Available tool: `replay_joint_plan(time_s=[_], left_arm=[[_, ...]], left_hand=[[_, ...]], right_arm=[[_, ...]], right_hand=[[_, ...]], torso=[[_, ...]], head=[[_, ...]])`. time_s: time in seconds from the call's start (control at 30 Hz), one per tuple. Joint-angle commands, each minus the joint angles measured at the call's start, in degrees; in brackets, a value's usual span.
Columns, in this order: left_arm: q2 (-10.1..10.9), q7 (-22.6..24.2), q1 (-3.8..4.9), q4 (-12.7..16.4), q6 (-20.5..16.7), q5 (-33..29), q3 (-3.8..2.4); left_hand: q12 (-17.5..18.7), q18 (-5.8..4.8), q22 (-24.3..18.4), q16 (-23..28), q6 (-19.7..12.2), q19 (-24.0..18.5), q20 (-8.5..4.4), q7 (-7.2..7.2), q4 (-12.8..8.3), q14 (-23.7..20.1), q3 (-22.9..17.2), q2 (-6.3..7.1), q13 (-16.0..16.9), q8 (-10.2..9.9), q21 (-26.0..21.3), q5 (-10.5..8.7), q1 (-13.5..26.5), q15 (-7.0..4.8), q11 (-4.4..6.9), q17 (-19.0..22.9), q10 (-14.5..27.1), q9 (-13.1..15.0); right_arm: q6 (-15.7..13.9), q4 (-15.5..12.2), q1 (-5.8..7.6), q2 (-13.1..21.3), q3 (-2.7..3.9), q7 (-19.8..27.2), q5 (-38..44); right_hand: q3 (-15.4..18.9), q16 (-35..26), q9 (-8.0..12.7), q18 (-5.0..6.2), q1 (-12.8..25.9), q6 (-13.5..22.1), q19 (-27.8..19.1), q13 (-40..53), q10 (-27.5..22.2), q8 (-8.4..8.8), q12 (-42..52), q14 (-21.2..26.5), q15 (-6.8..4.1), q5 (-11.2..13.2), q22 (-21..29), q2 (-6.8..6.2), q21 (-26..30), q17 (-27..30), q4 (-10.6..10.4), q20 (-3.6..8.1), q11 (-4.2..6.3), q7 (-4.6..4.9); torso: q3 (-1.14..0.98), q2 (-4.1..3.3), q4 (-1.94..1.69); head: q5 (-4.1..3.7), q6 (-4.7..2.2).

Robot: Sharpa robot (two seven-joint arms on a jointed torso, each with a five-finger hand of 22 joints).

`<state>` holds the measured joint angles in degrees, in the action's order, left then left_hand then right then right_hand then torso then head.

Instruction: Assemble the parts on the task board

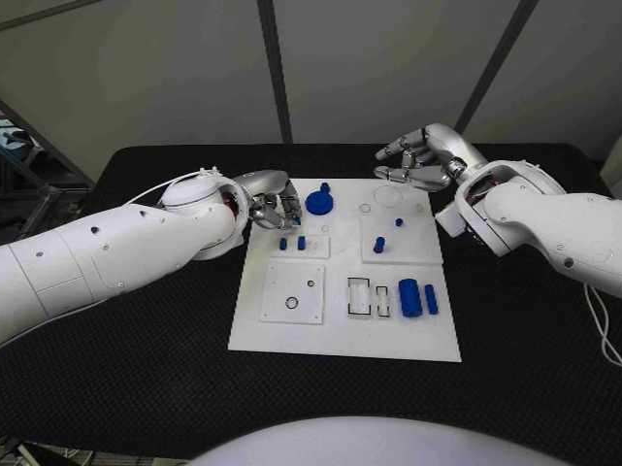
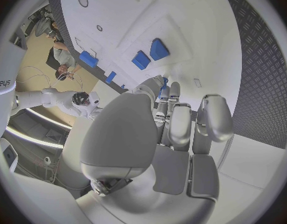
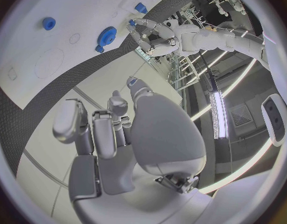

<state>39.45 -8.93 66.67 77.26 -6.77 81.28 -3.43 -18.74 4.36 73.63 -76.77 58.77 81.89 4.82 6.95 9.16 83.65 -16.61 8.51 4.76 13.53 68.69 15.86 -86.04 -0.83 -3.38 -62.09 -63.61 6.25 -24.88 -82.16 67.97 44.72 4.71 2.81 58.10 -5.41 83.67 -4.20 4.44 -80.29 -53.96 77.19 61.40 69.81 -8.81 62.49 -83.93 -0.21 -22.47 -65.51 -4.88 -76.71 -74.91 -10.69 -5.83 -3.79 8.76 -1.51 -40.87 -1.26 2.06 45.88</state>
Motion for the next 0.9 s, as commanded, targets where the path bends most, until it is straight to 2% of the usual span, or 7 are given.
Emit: replay_joint_plan(time_s=[0.03, 0.9], left_arm=[[0.06, -0.63, 0.06, 0.02, 0.68, -0.13, -0.05], [-0.46, -0.24, 0.03, -0.05, 0.46, -0.27, -0.05]], left_hand=[[0.21, 0.43, 0.11, -0.23, 0.47, 0.27, -0.03, 0.11, -0.11, 0.22, -0.42, 0.17, -0.02, -0.2, 0.25, -0.3, 0.19, -0.12, -0.11, 0.14, -0.5, 0.07], [0.26, 0.42, 0.22, -0.26, 1.04, 0.27, -0.08, -0.02, -0.33, 0.19, -0.65, 0.16, 0.08, -0.17, 0.31, -0.32, 0.19, -0.22, 0.04, 0.18, -1.07, 0.15]], right_arm=[[0.27, -0.07, 0.09, 0.01, 0.03, 0.23, 0.14], [0.31, -0.13, 0.1, 0.07, 0.03, 0.09, 0.14]], right_hand=[[-0.09, -0.31, 0.07, 0.56, 0.27, 0.4, 0.14, -0.01, 0.36, -0.34, 0.06, -3.45, -0.46, -0.21, -0.07, 0.18, 0.21, -3.86, -0.32, 0.35, 0.1, 0.06], [-0.09, -0.31, 0.07, 0.56, 0.27, 0.4, 0.14, -0.01, 0.36, -0.34, 0.06, -3.45, -0.46, -0.21, -0.07, 0.18, 0.21, -3.86, -0.32, 0.35, 0.1, 0.06]], torso=[[0.02, 0.06, -0.02], [-0.01, 0.02, 0.02]], head=[[-0.05, 0.06], [-0.04, 0.33]])
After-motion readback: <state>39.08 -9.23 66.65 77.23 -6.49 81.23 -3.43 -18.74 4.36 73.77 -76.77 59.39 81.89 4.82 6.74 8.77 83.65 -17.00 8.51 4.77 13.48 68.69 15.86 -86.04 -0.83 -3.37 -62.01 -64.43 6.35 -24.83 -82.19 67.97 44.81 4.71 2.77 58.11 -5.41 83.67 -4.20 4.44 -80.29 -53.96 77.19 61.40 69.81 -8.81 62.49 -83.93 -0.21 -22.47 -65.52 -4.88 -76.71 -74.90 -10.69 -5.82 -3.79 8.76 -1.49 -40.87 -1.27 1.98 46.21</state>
